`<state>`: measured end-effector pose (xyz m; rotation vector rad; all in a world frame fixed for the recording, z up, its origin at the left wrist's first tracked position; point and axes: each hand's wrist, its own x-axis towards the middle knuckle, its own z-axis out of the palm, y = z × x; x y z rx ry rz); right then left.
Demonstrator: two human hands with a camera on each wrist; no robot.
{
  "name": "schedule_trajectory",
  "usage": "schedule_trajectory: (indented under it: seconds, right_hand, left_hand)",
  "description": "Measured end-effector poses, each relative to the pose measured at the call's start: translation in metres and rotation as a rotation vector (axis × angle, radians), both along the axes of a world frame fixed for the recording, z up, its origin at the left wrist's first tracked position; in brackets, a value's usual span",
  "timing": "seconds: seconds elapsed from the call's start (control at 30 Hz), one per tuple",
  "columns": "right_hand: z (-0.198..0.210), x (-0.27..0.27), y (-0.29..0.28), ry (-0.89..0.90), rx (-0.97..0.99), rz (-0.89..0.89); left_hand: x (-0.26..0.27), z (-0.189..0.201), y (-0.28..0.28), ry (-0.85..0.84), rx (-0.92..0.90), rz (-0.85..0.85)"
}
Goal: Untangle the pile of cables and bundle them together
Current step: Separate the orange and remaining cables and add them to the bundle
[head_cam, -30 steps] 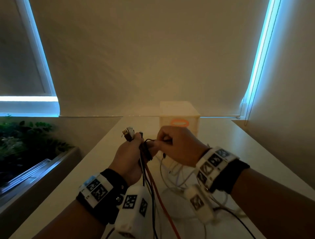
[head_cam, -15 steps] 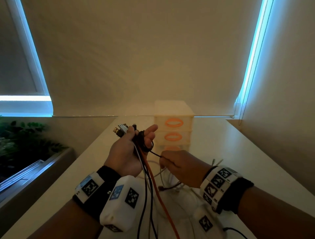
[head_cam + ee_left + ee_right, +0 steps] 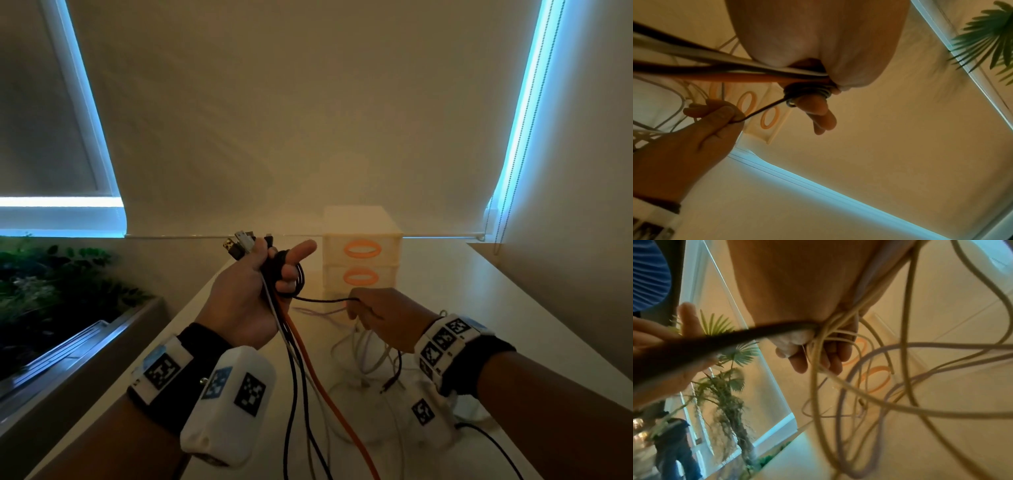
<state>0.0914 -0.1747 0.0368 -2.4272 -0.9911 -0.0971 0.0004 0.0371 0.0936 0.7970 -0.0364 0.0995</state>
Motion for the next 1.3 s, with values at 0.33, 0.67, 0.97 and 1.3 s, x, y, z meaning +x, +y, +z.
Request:
schedule_trajectory:
  seconds: [0.33, 0.67, 0.97, 1.3]
  right_hand:
    - [0.064, -0.029, 0.021, 0.776, 0.28, 0.319]
    - [0.043, -0.016, 0.026, 0.127, -0.08, 0.059]
    - [0.075, -0.009, 0.028, 0.065, -0.105, -0.036]
    - [0.096, -0.038, 0.025, -0.06, 0.107, -0.007]
  left_hand:
    - [-0.004, 0.004, -0.008, -0.017, -0.071, -0.108]
    - [-0.016, 0.004, -0.014, -0.094, -0.006, -0.172]
    - [-0.023, 0.006, -0.013, -0.067, 0.589, -0.233]
    - [-0.002, -0.007, -0.026, 0.016, 0.43, 0.112]
